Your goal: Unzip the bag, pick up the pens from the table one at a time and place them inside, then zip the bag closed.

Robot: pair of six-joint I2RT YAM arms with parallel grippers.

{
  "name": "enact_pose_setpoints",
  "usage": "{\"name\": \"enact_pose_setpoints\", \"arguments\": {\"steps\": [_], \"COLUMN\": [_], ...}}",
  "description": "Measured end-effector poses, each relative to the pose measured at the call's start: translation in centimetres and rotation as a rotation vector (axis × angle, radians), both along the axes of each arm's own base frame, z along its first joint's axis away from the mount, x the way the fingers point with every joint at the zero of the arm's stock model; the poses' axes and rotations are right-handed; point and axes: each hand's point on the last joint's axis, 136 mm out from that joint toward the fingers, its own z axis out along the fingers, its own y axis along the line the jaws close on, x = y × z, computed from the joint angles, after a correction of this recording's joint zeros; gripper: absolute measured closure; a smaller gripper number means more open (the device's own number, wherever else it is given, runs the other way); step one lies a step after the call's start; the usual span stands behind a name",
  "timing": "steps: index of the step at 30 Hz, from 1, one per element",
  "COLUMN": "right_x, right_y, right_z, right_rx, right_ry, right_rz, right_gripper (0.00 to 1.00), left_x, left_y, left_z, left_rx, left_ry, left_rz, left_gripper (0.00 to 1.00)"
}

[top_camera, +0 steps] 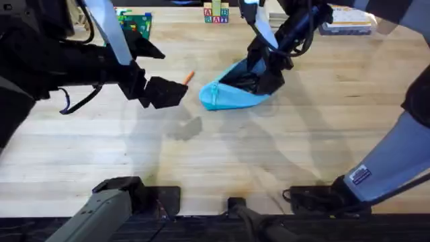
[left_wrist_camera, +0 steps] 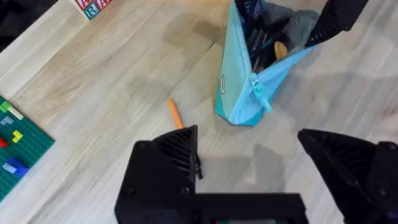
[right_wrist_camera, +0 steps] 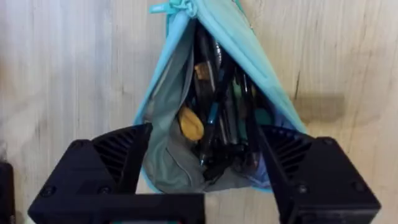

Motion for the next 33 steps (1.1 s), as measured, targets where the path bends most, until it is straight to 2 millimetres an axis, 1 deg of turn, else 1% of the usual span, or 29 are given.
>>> {"name": "enact_pose_setpoints", "arguments": {"steps": [1,2,9,17,20,22,24,25,26,33], "right_x": [0.0,0.0,0.0,0.0,0.0,0.0,0.0,-0.3,-0.5,-1.2], "right_y": [0.0,0.0,0.0,0.0,0.0,0.0,-0.1,-0.1,-0.2,-0.5], "right_z": [0.0,0.0,0.0,0.0,0.6,1.6,3.1,5.7,7.9,10.6], "right_rx": [0.0,0.0,-0.001,-0.009,-0.008,-0.001,0.009,0.031,0.05,0.069], "right_ry": [-0.001,0.0,0.001,0.027,0.022,-0.002,-0.037,-0.091,-0.129,-0.135], "right_rz": [0.002,0.0,-0.002,-0.052,-0.075,-0.083,-0.094,-0.123,-0.164,-0.279], "right_gripper": [0.035,0.012,0.005,0.004,0.004,0.004,0.004,0.004,0.003,0.004], "left_x": [0.0,0.0,0.0,0.0,0.0,0.0,0.0,0.0,0.0,0.0], "left_y": [0.0,0.0,0.0,0.0,0.0,0.0,0.0,0.0,0.0,0.0], "left_z": [0.0,0.0,0.0,0.0,0.0,0.0,0.0,0.0,0.0,0.0], "left_rx": [0.0,0.0,-0.001,-0.001,0.0,0.0,-0.001,0.0,0.0,0.0], "left_ry": [0.0,0.0,0.002,0.002,0.002,0.002,0.002,0.002,0.002,0.003], "left_rz": [0.0,0.0,0.0,0.0,0.0,0.0,0.0,0.0,0.0,0.0], "left_gripper": [0.006,0.006,0.005,0.005,0.006,0.006,0.006,0.006,0.006,0.005]}}
